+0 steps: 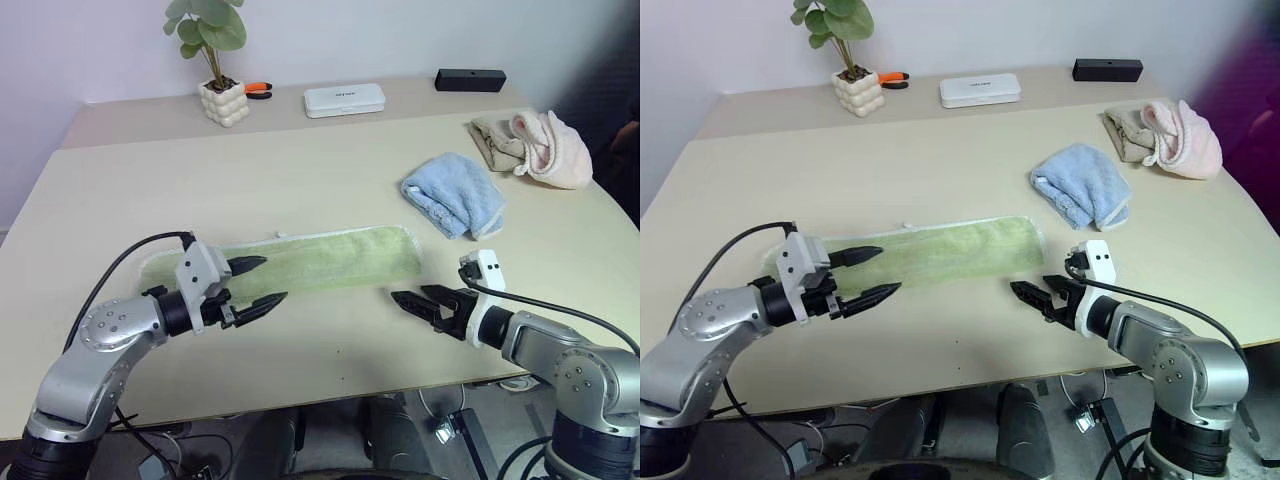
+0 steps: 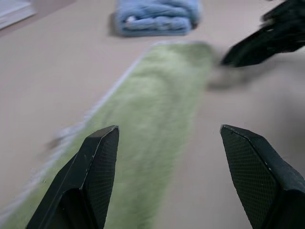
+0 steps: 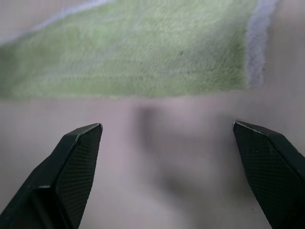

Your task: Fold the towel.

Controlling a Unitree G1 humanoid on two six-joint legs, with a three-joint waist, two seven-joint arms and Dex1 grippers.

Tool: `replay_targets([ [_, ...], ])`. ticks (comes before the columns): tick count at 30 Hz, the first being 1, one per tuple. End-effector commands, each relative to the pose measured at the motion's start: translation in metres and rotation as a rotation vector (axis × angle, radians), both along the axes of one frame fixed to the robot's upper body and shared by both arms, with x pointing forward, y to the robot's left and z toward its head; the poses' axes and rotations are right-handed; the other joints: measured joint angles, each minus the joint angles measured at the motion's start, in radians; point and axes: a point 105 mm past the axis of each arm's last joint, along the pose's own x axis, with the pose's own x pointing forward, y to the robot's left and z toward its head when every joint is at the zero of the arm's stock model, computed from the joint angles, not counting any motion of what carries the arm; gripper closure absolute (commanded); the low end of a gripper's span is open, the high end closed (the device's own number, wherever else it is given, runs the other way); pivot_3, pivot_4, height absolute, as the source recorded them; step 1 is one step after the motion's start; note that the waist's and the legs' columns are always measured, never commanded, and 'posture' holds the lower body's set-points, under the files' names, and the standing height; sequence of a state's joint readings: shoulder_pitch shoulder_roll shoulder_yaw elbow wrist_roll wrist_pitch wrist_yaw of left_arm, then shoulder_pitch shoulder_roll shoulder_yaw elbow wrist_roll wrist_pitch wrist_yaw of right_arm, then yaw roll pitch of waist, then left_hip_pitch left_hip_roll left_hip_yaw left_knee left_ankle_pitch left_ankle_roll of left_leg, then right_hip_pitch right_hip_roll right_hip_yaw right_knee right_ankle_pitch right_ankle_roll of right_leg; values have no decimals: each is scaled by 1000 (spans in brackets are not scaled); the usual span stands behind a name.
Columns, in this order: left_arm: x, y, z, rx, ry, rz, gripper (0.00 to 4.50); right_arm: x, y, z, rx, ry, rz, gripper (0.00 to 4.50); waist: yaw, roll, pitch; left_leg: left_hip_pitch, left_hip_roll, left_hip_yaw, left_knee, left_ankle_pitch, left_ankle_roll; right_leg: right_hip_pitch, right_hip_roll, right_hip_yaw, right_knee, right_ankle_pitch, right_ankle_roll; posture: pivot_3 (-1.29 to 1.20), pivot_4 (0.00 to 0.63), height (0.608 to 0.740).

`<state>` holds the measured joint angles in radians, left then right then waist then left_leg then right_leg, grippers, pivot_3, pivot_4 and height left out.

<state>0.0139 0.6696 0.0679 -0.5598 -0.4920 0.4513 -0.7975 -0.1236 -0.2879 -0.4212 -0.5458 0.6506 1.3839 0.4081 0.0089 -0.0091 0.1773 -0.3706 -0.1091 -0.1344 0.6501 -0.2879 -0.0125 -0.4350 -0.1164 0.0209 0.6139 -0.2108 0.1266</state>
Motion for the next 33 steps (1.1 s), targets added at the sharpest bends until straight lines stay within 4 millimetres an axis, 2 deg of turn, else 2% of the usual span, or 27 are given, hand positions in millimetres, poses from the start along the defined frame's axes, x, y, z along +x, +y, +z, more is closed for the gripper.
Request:
replay_targets([
  [1,-5,-9,6,-15,-27,-22,1059,13,-10,-12,43,66,-149,34,0,-2,-2,1,0,0,0,0,0,1,0,0,0,0,0,0,150,740],
  [5,-10,-13,8,-33,-28,-32,1059,33,-10,-14,143,102,-260,34,0,-2,-2,9,1,0,1,0,0,10,2,0,-1,0,-2,0,150,740],
  [8,-14,-14,7,-31,-21,-38,1059,44,-9,-18,141,117,-294,814,0,-2,-4,13,1,0,0,0,0,13,2,0,-2,-1,-3,0,150,740],
  [11,-17,-14,4,-25,-14,-31,1059,51,-3,-13,187,105,-301,2388,-4,-2,-4,13,1,0,-1,0,0,12,2,0,-2,-1,-2,0,150,740],
  [15,-18,-16,2,-28,-9,-30,1059,56,-10,-7,203,75,-355,4429,-7,-2,-4,13,1,0,-3,0,0,11,2,0,-2,0,-1,0,150,740],
  [17,-19,-18,0,-29,-5,-34,1059,57,-17,-1,195,38,-381,4429,-5,-1,-4,13,1,0,-3,0,0,11,2,0,-2,0,-1,0,150,740],
  [20,-19,-21,-3,-33,4,-42,1059,55,-30,22,192,-61,-385,4429,2,0,-3,11,1,0,-3,0,0,11,2,0,-2,0,-1,0,150,740],
  [23,-15,-19,-5,-31,4,-39,1059,43,-45,45,-7,-170,-305,4429,5,5,-1,8,0,0,-2,0,1,8,1,0,-2,0,0,0,150,740],
  [25,-14,-18,-5,-30,3,-36,1059,39,-48,53,-118,-214,-247,4429,3,6,0,6,0,0,-2,-1,1,6,1,0,-3,-1,0,0,150,740],
  [27,-11,-15,-6,-27,-5,-29,1059,36,-42,70,-243,-300,-141,4429,-7,6,0,6,1,0,-3,-1,1,6,1,-1,-3,-1,1,0,150,740],
  [29,-8,-13,-6,-29,-12,-17,1059,34,-28,81,-335,-375,-17,4429,-18,6,0,6,2,1,-3,-1,1,6,2,-1,-3,-1,1,0,150,740],
  [32,-7,-14,-9,-27,-10,-15,1059,26,11,85,-444,-472,232,4429,-22,6,0,5,2,1,-3,-1,2,6,2,-1,-3,-2,2,0,150,740],
  [33,-8,-14,-10,-30,-10,-12,1059,21,31,84,-451,-498,333,4429,-22,6,0,5,2,1,-3,-1,2,6,2,-1,-4,-2,2,0,150,740],
])
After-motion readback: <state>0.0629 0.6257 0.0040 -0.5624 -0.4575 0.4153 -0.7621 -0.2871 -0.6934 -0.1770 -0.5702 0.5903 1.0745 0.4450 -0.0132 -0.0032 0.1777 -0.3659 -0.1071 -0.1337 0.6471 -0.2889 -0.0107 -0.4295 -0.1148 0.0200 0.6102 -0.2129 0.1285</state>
